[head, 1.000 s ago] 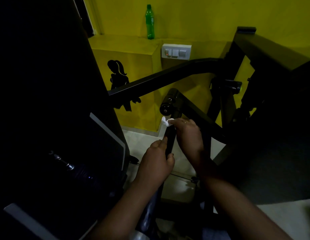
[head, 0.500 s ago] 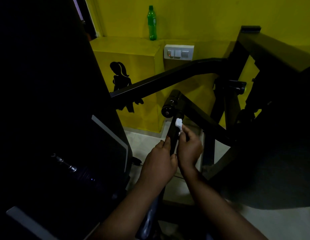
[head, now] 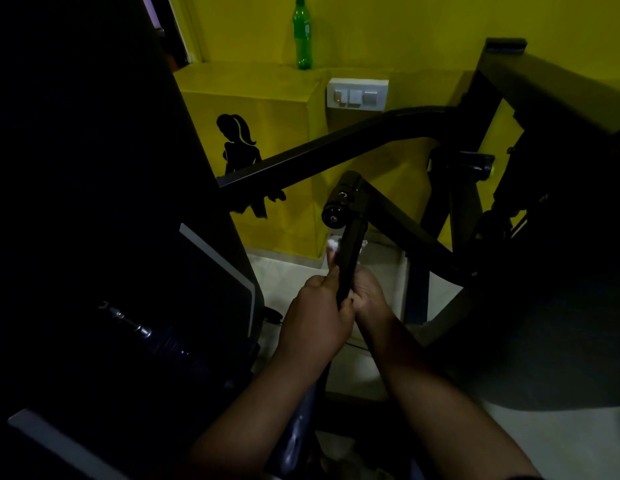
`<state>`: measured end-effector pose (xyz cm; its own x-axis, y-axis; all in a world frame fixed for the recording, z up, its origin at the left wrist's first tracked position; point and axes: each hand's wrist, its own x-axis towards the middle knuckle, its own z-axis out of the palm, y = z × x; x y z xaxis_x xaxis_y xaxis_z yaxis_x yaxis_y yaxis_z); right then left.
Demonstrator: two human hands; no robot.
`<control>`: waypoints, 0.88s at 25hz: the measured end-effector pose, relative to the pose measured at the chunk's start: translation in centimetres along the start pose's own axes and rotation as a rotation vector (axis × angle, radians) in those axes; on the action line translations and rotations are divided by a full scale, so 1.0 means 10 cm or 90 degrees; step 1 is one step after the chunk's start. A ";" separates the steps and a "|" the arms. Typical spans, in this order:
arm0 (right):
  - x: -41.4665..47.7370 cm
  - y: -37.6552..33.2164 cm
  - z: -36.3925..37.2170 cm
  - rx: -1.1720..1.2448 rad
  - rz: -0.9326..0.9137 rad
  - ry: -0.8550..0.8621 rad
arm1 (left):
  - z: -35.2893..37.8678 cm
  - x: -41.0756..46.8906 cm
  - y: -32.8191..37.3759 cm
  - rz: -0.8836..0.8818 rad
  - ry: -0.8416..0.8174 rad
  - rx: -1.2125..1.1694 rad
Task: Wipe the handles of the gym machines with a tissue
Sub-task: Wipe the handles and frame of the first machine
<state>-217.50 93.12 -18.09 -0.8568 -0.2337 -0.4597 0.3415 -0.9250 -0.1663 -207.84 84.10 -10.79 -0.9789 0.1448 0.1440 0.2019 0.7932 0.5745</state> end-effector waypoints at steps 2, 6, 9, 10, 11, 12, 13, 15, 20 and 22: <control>0.08 -0.05 0.13 0.046 -0.045 0.008 | 0.00 0.01 0.00 -0.010 -0.001 -0.006; 0.04 0.03 0.05 0.015 -0.043 -0.033 | -0.02 0.00 0.01 -0.010 0.001 0.005; -0.15 0.07 -0.10 -0.096 -0.045 -0.008 | -0.03 0.00 0.01 -0.007 0.004 0.019; -0.12 0.02 -0.08 -0.141 -0.097 0.056 | -0.02 0.00 0.01 -0.008 -0.004 0.028; -0.02 -0.05 -0.04 -0.182 -0.171 0.151 | -0.01 0.01 0.02 -0.008 -0.015 0.042; 0.08 -0.16 0.04 -0.228 -0.249 0.264 | 0.01 0.03 0.03 -0.010 -0.024 0.060; 0.18 -0.27 0.16 -0.283 -0.318 0.365 | 0.02 0.05 0.03 -0.013 -0.030 0.080; 0.27 -0.38 0.37 -0.485 -0.457 0.466 | 0.04 0.08 0.04 -0.020 -0.040 0.109; -0.06 -0.23 0.47 -1.001 -0.729 0.347 | 0.04 0.11 0.04 -0.027 -0.049 0.105; -0.02 -0.30 0.55 -1.130 -0.702 0.342 | 0.04 0.13 0.05 -0.030 -0.048 0.107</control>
<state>-220.46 94.27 -12.69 -0.8528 0.4383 0.2839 0.0927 0.6621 -0.7436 -209.05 84.91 -10.64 -0.9880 0.1439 0.0553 0.1535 0.8867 0.4362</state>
